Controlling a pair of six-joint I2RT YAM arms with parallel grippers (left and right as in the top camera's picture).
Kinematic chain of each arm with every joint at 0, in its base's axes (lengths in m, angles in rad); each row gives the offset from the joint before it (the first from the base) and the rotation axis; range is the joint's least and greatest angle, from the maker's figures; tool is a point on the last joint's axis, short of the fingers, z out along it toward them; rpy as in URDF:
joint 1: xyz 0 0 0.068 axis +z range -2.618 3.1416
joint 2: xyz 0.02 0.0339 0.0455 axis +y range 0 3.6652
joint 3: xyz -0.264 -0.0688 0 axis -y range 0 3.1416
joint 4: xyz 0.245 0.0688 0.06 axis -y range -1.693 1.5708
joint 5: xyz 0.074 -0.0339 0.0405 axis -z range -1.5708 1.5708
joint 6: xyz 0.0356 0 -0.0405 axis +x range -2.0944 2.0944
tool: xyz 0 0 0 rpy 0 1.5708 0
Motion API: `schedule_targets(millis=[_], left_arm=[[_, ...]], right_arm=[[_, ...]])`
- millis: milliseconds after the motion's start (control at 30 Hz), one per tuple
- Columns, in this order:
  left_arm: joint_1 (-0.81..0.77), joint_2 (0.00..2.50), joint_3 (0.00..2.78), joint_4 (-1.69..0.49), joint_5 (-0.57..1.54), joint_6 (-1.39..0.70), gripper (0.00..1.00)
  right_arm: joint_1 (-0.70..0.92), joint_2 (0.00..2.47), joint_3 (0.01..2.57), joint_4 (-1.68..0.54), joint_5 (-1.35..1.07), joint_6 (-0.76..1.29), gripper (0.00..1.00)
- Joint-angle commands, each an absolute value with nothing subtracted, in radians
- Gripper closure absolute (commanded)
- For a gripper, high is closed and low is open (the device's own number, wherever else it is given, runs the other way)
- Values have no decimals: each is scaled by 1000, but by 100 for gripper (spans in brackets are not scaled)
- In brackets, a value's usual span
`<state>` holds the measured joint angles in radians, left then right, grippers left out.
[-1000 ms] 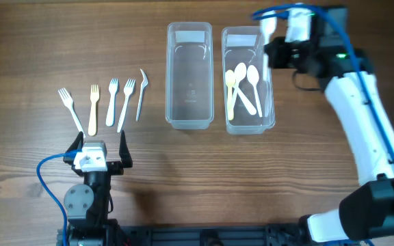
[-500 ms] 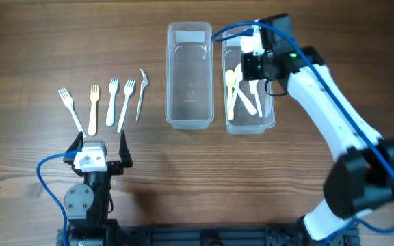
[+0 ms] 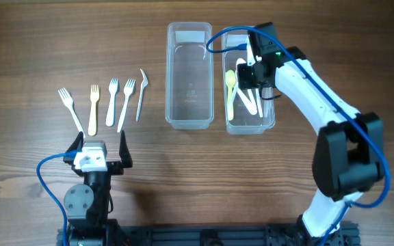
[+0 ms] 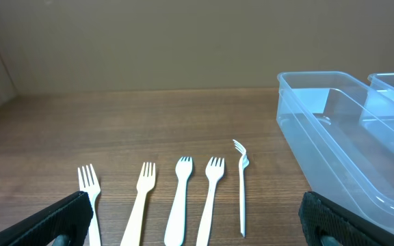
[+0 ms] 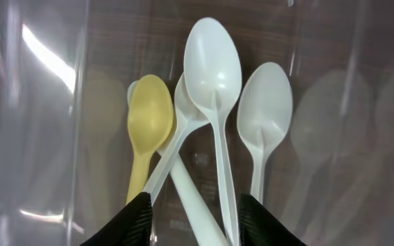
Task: Pack container
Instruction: 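Carry the white spoon into the right container and release it, then withdraw the right gripper to the right side of the table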
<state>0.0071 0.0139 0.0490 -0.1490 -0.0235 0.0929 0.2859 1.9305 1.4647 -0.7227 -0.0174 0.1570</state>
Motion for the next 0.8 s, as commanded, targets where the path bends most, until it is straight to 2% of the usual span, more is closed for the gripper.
schedule_targets(millis=[0,33,167,267,400,567,767], left_arm=[[13,8,41,-146,-8,108,0],[13,8,41,-146,-8,108,0],[13,8,41,-146,-8,108,0],[13,8,41,-146,-8,108,0],[13,8,41,-146,-8,108,0],[13,8,41,-146,-8,108,0],[13,8,41,-146,-8,108,0]], right_arm=[[261,1761,1530,-743,10,158,45],[249,1727,1531,-749,29,160,41],[174,1616,1531,-793,109,160,39],[89,1564,1531,-828,109,138,32],[-39,1548,1530,-863,113,86,13],[-150,1548,1530,-875,105,82,2],[-176,1548,1530,-876,105,82,0]])
